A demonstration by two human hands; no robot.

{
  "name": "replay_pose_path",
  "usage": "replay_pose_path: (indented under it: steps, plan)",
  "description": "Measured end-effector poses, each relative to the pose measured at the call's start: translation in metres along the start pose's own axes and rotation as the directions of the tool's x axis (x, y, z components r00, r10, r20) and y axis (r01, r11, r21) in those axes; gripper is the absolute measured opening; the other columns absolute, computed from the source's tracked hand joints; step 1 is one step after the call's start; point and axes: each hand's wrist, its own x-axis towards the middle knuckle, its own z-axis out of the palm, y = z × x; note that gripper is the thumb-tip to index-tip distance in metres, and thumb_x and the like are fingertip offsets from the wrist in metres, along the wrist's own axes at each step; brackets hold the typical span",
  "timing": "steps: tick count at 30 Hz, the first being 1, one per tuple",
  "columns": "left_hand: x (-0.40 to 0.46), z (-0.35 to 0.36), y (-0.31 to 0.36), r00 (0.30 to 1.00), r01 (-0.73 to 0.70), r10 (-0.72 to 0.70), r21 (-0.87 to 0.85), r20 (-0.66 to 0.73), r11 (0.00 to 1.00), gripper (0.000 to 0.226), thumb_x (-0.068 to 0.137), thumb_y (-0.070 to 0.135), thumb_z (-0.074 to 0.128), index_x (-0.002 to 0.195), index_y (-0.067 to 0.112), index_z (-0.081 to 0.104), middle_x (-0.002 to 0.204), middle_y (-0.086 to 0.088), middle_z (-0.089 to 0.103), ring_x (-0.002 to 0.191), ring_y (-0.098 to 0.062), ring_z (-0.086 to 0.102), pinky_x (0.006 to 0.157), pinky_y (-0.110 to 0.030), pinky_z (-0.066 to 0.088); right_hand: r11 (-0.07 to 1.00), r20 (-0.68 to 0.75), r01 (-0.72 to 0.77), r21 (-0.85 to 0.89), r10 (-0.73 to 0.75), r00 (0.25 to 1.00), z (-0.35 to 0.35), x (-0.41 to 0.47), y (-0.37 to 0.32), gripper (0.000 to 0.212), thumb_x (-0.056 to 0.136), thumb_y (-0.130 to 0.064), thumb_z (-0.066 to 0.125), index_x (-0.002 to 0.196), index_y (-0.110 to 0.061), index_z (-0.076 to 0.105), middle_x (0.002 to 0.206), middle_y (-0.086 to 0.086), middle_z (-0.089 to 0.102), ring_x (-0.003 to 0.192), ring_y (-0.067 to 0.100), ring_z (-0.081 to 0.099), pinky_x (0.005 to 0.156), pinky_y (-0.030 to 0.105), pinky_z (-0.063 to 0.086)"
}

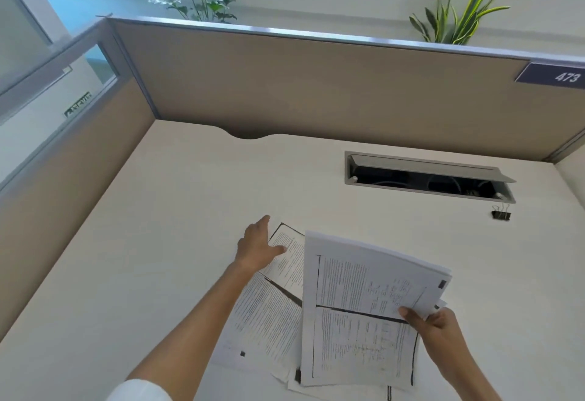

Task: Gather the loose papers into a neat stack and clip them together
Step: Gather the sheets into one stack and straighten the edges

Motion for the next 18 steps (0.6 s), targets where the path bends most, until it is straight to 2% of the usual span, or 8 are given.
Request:
replay_pose_path:
  steps: [2,4,6,7,9,13,16,18]
  plan:
    - [0.013,-0.003,0.004,0.999,-0.043,0.041,0.120,0.017,0.992,0.094,0.082,0.038,0.071,0.153,0.014,0.014,0.156,-0.009,0.028,0.146,-0.028,0.020,0.113,-0.048,0.028,1.000,0.022,0.017,-0.023,-0.017,1.000,0.006,0.005,-0.004,0.022,0.081,0.001,0.069,0.066,-0.015,0.073,0.079,-0.008,0.078,0.084,0.026,0.070,0.077,0.047,0.055]
    - [0.026,-0.003,0.006,0.996,-0.079,0.072,0.204,0.043,0.976,0.092,0.083,0.032,0.068,0.153,0.014,0.010,0.159,-0.008,0.023,0.149,-0.028,0.012,0.116,-0.052,0.022,0.999,0.048,0.026,-0.030,-0.024,0.999,0.013,0.009,-0.009,0.025,0.082,0.001,0.069,0.072,-0.021,0.072,0.075,-0.010,0.077,0.083,0.023,0.070,0.071,0.033,0.055]
    - [0.039,0.000,0.004,0.992,-0.118,0.102,0.274,0.070,0.954,0.094,0.085,0.036,0.067,0.153,0.014,0.007,0.161,-0.004,0.018,0.150,-0.027,0.005,0.117,-0.055,0.016,0.999,0.058,0.014,-0.032,-0.012,0.998,0.017,0.014,-0.015,0.038,0.082,0.002,0.069,0.054,-0.023,0.069,0.068,-0.010,0.076,0.075,0.019,0.069,0.057,0.016,0.049]
    - [0.043,0.003,0.004,0.990,-0.136,0.116,0.303,0.082,0.943,0.096,0.085,0.041,0.067,0.153,0.014,0.005,0.162,-0.002,0.016,0.150,-0.027,0.003,0.117,-0.057,0.014,0.999,0.050,0.005,-0.038,-0.003,0.999,0.017,0.017,-0.017,0.046,0.081,0.002,0.068,0.043,-0.023,0.065,0.064,-0.008,0.075,0.071,0.020,0.068,0.051,0.013,0.045]
    - [0.052,0.009,0.001,0.985,-0.168,0.138,0.361,0.108,0.917,0.098,0.085,0.047,0.064,0.153,0.014,0.002,0.163,-0.001,0.013,0.151,-0.028,0.001,0.117,-0.058,0.012,0.998,0.038,-0.002,-0.056,0.004,0.999,0.019,0.024,-0.018,0.052,0.081,0.003,0.068,0.035,-0.019,0.060,0.058,-0.007,0.073,0.068,0.023,0.065,0.051,0.017,0.042]
    - [0.061,0.027,-0.009,0.981,-0.188,0.147,0.422,0.128,0.887,0.092,0.089,0.043,0.059,0.153,0.013,0.001,0.164,-0.002,0.008,0.151,-0.027,-0.002,0.118,-0.059,0.009,0.997,0.039,-0.006,-0.082,0.009,0.999,0.020,0.036,-0.020,0.049,0.082,0.003,0.067,0.039,-0.020,0.063,0.057,-0.007,0.072,0.072,0.027,0.065,0.060,0.030,0.043]
    - [0.062,0.036,-0.015,0.979,-0.201,0.185,0.461,0.079,0.864,0.085,0.091,0.038,0.058,0.153,0.013,0.005,0.163,-0.001,0.014,0.151,-0.026,0.000,0.119,-0.058,0.009,0.996,0.028,-0.009,-0.087,0.012,1.000,0.024,0.043,-0.021,0.060,0.082,0.005,0.066,0.030,-0.021,0.056,0.053,-0.009,0.070,0.072,0.024,0.065,0.061,0.027,0.046]
    - [0.063,0.038,-0.017,0.976,-0.211,0.213,0.485,0.053,0.848,0.081,0.092,0.034,0.057,0.153,0.013,0.008,0.161,-0.002,0.022,0.151,-0.026,0.003,0.119,-0.056,0.010,0.995,0.039,-0.028,-0.091,0.031,0.999,0.028,0.047,-0.022,0.059,0.082,0.005,0.066,0.030,-0.021,0.056,0.057,-0.010,0.072,0.071,0.014,0.067,0.058,0.016,0.048]
